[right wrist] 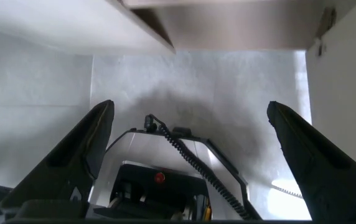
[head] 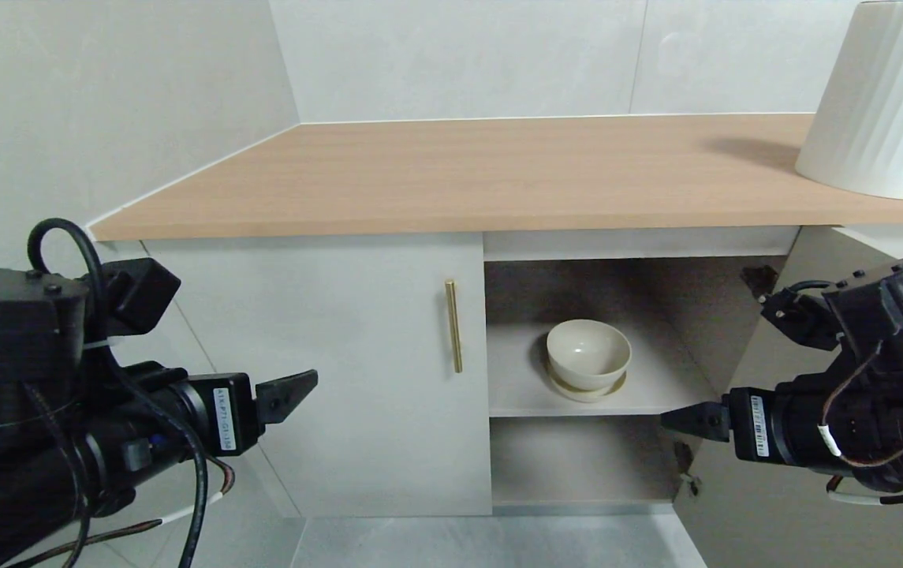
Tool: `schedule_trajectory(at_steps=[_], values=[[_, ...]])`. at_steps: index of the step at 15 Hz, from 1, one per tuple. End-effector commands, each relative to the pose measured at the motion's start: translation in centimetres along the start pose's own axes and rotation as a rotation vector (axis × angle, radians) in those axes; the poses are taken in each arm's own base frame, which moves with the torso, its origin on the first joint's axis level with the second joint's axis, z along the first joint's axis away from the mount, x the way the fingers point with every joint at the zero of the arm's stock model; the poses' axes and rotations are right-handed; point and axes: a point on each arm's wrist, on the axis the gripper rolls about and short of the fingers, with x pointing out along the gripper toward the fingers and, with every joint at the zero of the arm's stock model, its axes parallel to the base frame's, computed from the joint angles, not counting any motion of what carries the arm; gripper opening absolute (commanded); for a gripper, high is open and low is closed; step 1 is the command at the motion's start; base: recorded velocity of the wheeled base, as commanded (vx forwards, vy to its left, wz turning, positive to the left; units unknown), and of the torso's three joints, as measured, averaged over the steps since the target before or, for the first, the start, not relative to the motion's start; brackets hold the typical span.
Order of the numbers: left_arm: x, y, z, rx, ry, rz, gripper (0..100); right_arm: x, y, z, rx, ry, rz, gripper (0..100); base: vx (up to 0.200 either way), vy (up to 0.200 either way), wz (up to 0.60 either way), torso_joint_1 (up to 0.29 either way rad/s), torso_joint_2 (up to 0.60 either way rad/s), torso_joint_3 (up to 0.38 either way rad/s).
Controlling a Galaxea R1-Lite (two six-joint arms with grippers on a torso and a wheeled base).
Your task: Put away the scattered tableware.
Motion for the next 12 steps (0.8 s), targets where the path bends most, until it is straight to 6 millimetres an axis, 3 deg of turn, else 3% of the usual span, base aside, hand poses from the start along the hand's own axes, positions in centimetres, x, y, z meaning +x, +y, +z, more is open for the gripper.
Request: schedule_trajectory(at_steps=[1,12], values=[[0.27,-0.06,-0.1,0.003,0.009,0.004,100,0.13,-0.02,-0.06,-0.001,0.005,-0.003,100,-0.2,0.0,0.0,-0.002,0.0,0.002],[0.55,-0.2,-0.31,0.007,0.023,0.005,100,-0.06,0.0,-0.05,-0.002,-0.001,-0.001,100,-0.2,0.0,0.0,0.001,0.0,0.003]])
